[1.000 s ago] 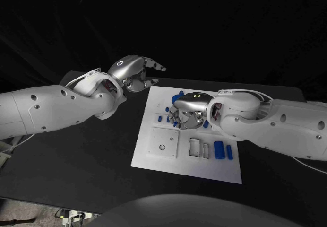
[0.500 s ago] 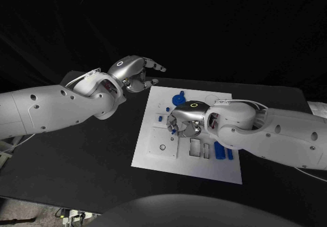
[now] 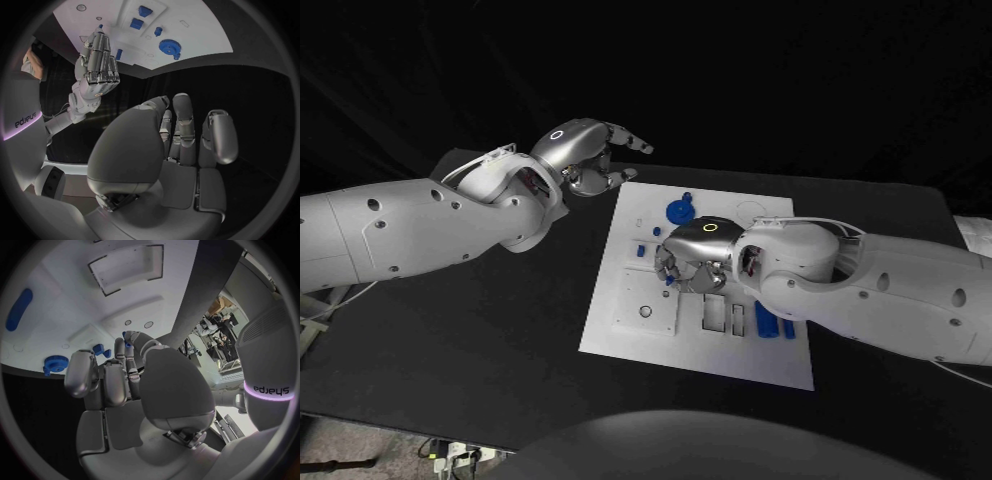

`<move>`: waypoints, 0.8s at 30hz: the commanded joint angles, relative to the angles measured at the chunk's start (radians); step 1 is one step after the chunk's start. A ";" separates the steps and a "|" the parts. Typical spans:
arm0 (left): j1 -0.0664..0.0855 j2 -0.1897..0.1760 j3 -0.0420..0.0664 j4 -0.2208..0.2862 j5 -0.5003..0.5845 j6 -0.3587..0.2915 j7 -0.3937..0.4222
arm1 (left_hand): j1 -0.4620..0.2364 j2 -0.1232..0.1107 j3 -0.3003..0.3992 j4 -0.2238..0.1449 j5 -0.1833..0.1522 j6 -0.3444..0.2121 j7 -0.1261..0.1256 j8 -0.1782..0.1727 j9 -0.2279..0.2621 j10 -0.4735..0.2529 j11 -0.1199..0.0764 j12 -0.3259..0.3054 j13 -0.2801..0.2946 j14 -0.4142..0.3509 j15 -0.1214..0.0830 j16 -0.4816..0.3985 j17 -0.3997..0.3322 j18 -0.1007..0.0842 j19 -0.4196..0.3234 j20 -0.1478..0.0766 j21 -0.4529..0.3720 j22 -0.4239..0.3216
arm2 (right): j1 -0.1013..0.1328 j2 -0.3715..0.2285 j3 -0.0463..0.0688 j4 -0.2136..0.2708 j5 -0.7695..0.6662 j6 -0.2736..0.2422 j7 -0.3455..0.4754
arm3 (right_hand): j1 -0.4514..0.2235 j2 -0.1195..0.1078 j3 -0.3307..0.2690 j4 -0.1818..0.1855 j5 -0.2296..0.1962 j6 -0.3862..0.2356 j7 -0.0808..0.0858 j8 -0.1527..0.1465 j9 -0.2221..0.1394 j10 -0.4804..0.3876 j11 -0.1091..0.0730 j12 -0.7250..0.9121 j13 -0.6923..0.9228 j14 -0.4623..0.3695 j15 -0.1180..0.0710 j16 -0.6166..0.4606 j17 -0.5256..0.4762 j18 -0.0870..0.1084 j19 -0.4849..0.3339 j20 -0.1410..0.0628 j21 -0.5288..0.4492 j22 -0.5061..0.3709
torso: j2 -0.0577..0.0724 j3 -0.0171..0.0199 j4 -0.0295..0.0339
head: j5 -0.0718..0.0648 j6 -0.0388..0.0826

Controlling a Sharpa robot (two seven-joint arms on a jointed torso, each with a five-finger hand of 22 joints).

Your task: Assemble the parts on the task board

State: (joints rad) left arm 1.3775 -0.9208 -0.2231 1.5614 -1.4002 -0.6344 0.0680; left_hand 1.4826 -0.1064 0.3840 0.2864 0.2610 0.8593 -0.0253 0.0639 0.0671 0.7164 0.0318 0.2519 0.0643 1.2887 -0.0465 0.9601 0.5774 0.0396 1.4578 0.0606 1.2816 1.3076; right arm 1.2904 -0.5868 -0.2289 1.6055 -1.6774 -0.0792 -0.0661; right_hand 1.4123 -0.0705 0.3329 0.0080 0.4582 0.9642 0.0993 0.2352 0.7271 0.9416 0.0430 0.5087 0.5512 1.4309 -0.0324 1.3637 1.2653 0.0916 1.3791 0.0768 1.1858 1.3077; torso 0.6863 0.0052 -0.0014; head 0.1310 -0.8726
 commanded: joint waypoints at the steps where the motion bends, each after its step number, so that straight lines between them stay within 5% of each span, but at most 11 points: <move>1: 0.000 0.002 0.000 0.001 0.003 0.017 0.002 | -0.002 0.002 0.008 0.000 0.004 0.002 0.002 0.002 -0.001 -0.005 0.002 0.006 0.002 -0.007 -0.002 -0.005 -0.001 0.019 -0.004 0.000 -0.003 0.186 | -0.003 0.003 0.000 -0.003 -0.035 0.005 -0.004 | 0.002 -0.005 0.003 -0.004 0.002 -0.003 0.006 -0.004 0.002 0.005 0.000 -0.005 0.001 -0.007 0.000 -0.003 0.000 -0.011 -0.005 0.001 0.001 0.157 | 0.000 -0.0002 -0.0001 | -0.002 0.000; 24: -0.001 0.005 0.000 -0.006 0.000 0.044 -0.006 | 0.000 0.002 0.010 -0.001 0.006 -0.002 0.007 0.000 -0.001 -0.007 0.003 0.009 0.002 -0.009 -0.002 -0.005 -0.003 0.019 -0.004 0.001 -0.005 0.186 | -0.021 0.006 0.000 -0.009 -0.002 -0.003 -0.002 | -0.001 -0.005 0.003 -0.004 -0.002 -0.004 0.006 -0.005 0.001 0.010 0.000 -0.004 0.000 -0.007 0.000 -0.003 0.001 -0.010 -0.006 0.001 0.000 0.157 | 0.001 0.0002 0.0000 | -0.004 0.000</move>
State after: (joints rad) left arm 1.3769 -0.9184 -0.2234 1.5549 -1.4004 -0.6088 0.0635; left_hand 1.4826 -0.1064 0.3895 0.2866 0.2610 0.8592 -0.0254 0.0639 0.0672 0.7165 0.0318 0.2556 0.0650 1.2850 -0.0502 0.9601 0.5762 0.0397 1.4578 0.0605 1.2816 1.3075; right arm 1.2703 -0.5800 -0.2290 1.5935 -1.6819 -0.0802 -0.0669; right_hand 1.4123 -0.0705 0.3326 0.0083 0.4581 0.9624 0.0977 0.2307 0.7277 0.9437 0.0411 0.5069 0.5506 1.4308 -0.0324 1.3637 1.2661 0.0917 1.3791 0.0768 1.1858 1.3075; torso 0.6866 0.0052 -0.0013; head 0.1267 -0.8726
